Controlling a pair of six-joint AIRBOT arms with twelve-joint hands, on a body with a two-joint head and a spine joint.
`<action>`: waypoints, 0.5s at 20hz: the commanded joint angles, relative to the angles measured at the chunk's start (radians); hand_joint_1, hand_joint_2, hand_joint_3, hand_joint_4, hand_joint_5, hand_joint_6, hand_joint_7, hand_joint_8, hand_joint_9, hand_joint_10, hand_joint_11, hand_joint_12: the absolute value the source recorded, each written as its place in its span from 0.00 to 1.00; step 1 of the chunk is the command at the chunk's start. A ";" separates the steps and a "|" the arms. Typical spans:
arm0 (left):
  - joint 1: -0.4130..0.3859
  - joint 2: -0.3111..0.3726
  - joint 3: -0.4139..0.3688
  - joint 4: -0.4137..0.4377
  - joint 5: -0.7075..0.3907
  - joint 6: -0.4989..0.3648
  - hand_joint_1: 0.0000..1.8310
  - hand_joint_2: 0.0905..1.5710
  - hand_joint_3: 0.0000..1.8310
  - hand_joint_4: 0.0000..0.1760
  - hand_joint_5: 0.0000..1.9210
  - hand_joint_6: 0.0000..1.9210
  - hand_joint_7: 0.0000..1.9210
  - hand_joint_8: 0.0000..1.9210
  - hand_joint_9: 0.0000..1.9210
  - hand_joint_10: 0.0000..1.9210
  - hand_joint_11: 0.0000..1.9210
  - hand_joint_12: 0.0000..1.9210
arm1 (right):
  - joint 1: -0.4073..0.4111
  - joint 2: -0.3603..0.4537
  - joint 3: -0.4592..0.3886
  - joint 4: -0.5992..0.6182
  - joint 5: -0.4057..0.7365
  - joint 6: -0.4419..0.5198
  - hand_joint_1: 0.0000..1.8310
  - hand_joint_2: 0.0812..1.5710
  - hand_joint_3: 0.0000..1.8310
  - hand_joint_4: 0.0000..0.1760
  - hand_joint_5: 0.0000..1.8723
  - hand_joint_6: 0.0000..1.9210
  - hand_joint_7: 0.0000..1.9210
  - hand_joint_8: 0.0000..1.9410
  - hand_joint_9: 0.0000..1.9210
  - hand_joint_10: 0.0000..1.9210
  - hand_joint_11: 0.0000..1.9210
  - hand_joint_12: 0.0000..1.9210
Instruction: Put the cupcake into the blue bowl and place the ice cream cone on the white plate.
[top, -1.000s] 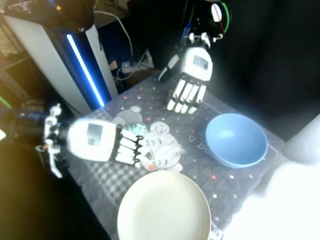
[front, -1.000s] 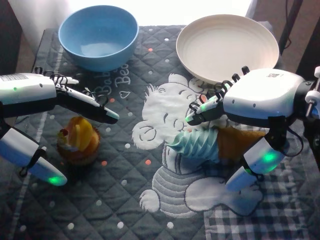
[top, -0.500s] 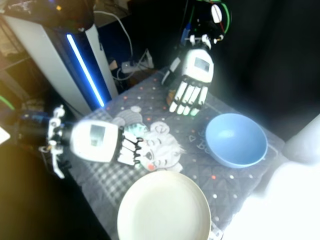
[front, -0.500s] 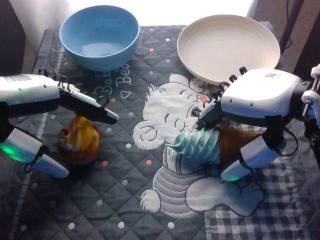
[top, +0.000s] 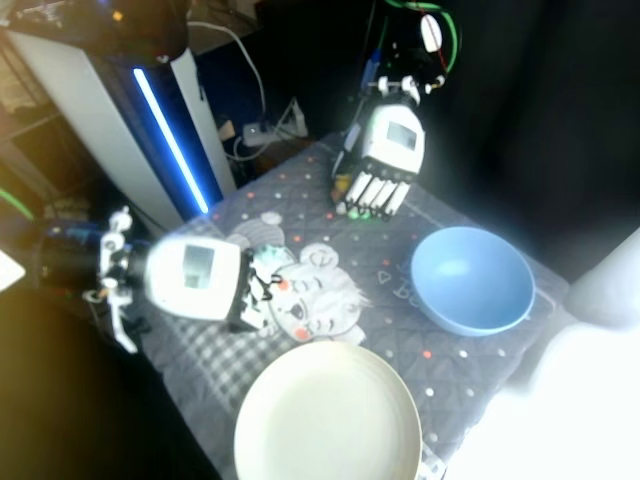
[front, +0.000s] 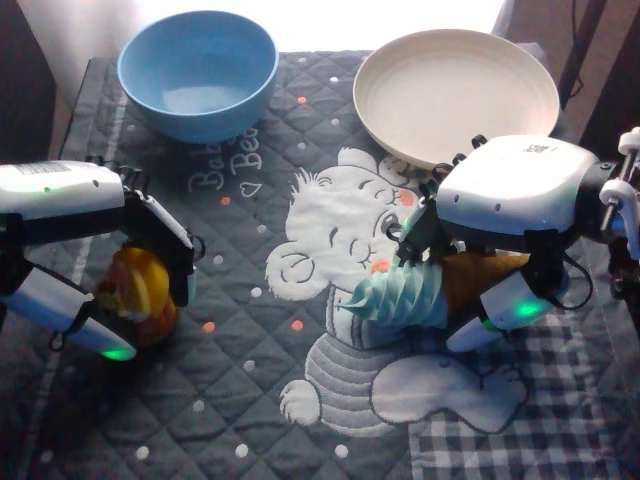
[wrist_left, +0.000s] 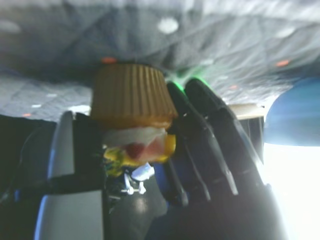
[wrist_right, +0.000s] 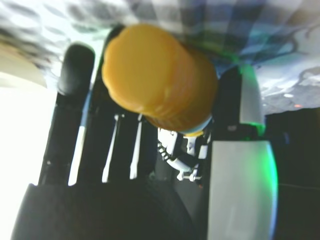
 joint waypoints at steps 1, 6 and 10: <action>-0.004 -0.005 0.006 -0.050 -0.080 0.000 0.75 0.67 0.00 0.00 0.54 0.44 0.55 0.44 0.48 0.60 0.36 0.65 | 0.005 -0.002 0.002 0.022 0.078 0.003 0.69 0.66 0.00 0.00 0.54 0.45 0.65 0.32 0.71 0.09 0.48 0.63; 0.001 0.014 0.009 -0.157 -0.127 0.065 0.76 0.66 0.00 0.00 0.60 0.31 0.54 0.42 0.51 0.61 0.41 0.70 | 0.005 0.002 0.002 0.080 0.180 0.003 0.69 0.67 0.00 0.00 0.50 0.49 0.61 0.41 0.69 0.10 0.39 0.70; 0.001 0.023 0.032 -0.227 -0.211 0.035 0.70 0.62 0.00 0.00 0.67 0.19 0.62 0.40 0.61 0.37 0.49 0.67 | 0.037 0.047 -0.009 0.090 0.233 -0.002 0.68 0.67 0.00 0.00 0.51 0.49 0.60 0.40 0.65 0.10 0.33 0.66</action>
